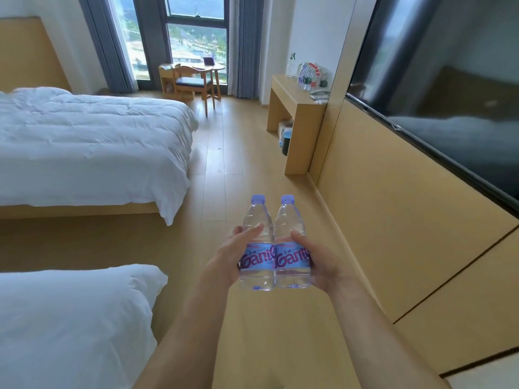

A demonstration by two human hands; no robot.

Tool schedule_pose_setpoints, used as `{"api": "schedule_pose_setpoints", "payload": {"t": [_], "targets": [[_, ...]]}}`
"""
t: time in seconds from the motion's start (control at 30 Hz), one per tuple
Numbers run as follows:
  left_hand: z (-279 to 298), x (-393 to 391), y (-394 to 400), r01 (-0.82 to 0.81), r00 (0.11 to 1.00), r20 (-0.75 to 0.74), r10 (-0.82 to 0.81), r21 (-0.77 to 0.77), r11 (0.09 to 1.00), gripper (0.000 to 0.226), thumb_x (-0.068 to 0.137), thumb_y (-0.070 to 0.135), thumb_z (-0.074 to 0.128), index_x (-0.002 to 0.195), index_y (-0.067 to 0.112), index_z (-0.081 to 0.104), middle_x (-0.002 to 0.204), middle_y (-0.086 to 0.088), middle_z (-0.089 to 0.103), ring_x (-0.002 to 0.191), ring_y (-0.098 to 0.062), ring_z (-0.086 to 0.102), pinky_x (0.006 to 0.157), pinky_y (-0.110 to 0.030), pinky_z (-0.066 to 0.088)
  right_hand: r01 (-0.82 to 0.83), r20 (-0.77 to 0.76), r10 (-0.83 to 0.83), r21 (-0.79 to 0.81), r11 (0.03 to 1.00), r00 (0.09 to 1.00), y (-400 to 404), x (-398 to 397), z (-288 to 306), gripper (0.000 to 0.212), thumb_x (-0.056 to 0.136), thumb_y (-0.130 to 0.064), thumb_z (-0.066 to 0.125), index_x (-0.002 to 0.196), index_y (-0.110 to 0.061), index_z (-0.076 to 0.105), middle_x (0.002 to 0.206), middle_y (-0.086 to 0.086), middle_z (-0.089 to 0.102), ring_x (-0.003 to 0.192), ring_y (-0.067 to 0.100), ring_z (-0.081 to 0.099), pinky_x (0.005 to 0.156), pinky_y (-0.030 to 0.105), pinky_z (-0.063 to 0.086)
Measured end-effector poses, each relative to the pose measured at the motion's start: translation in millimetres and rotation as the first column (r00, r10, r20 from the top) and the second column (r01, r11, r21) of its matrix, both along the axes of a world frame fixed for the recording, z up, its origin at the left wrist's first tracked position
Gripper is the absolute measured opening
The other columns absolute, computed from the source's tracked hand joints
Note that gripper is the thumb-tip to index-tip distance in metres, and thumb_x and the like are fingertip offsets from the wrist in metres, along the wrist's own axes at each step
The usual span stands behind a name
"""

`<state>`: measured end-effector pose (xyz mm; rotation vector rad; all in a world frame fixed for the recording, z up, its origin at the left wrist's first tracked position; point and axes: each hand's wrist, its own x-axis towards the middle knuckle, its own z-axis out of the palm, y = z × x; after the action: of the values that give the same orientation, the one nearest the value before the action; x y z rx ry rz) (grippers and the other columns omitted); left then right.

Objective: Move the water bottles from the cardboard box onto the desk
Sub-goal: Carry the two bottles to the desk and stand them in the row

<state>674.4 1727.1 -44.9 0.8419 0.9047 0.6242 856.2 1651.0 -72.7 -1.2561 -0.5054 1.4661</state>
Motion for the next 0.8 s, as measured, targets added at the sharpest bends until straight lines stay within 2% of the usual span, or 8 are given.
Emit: {"api": "schedule_pose_setpoints", "payload": {"t": [0.17, 0.3, 0.43, 0.6, 0.7, 0.8], "targets": [[-7, 11, 57, -0.057, 0.997, -0.052, 0.057, 0.007, 0.998, 0.058, 0.088, 0.025, 0.077, 0.132, 0.002, 0.048, 0.101, -0.019, 0.068, 0.068, -0.027, 0.071, 0.06, -0.037, 0.062, -0.037, 0.025, 0.037, 0.022, 0.999, 0.999, 65, 14, -16, 0.074, 0.076, -0.043, 0.081, 0.134, -0.002, 0.058, 0.123, 0.026, 0.067, 0.116, 0.043, 0.065, 0.105, 0.061, 0.046], [-15, 31, 116, -0.094, 0.989, -0.114, 0.097, 0.027, 0.995, 0.051, 0.087, 0.03, 0.077, 0.125, 0.008, 0.051, 0.098, -0.018, 0.069, 0.07, -0.026, 0.071, 0.065, -0.038, 0.062, -0.091, 0.021, 0.09, 0.049, 0.995, 0.996, 127, 34, -25, 0.072, 0.076, -0.042, 0.082, 0.132, -0.003, 0.059, 0.123, 0.026, 0.067, 0.115, 0.044, 0.065, 0.103, 0.062, 0.047], [-14, 61, 181, -0.127, 0.98, -0.149, 0.13, 0.032, 0.991, 0.041, 0.088, 0.032, 0.076, 0.117, 0.013, 0.053, 0.094, -0.016, 0.07, 0.067, -0.024, 0.072, 0.061, -0.035, 0.062, -0.105, -0.017, 0.106, 0.06, 0.993, 0.994, 200, 65, -26, 0.064, 0.083, -0.034, 0.076, 0.133, 0.0, 0.057, 0.124, 0.029, 0.066, 0.117, 0.047, 0.063, 0.105, 0.064, 0.044], [-7, 105, 262, -0.121, 0.975, -0.181, 0.13, 0.059, 0.991, 0.043, 0.088, 0.036, 0.076, 0.117, 0.017, 0.051, 0.108, -0.018, 0.069, 0.072, -0.024, 0.074, 0.063, -0.035, 0.062, -0.137, 0.002, 0.137, 0.067, 0.988, 0.991, 283, 109, -13, 0.064, 0.08, -0.032, 0.078, 0.133, -0.001, 0.056, 0.123, 0.029, 0.066, 0.116, 0.046, 0.063, 0.103, 0.063, 0.046], [-2, 128, 305, -0.122, 0.978, -0.16, 0.131, 0.064, 0.99, 0.042, 0.087, 0.036, 0.077, 0.115, 0.018, 0.051, 0.108, -0.018, 0.069, 0.073, -0.025, 0.075, 0.063, -0.036, 0.062, -0.154, 0.004, 0.154, 0.073, 0.985, 0.988, 328, 136, -5, 0.061, 0.081, -0.03, 0.077, 0.132, -0.002, 0.056, 0.123, 0.028, 0.067, 0.115, 0.045, 0.064, 0.101, 0.061, 0.049], [-1, 147, 344, -0.118, 0.981, -0.144, 0.127, 0.068, 0.991, 0.046, 0.087, 0.036, 0.077, 0.119, 0.017, 0.051, 0.113, -0.02, 0.068, 0.084, -0.03, 0.074, 0.076, -0.044, 0.063, -0.178, 0.001, 0.179, 0.056, 0.982, 0.984, 368, 155, 0, 0.057, 0.084, -0.028, 0.076, 0.131, -0.002, 0.057, 0.12, 0.027, 0.068, 0.113, 0.043, 0.066, 0.099, 0.06, 0.051]]}}
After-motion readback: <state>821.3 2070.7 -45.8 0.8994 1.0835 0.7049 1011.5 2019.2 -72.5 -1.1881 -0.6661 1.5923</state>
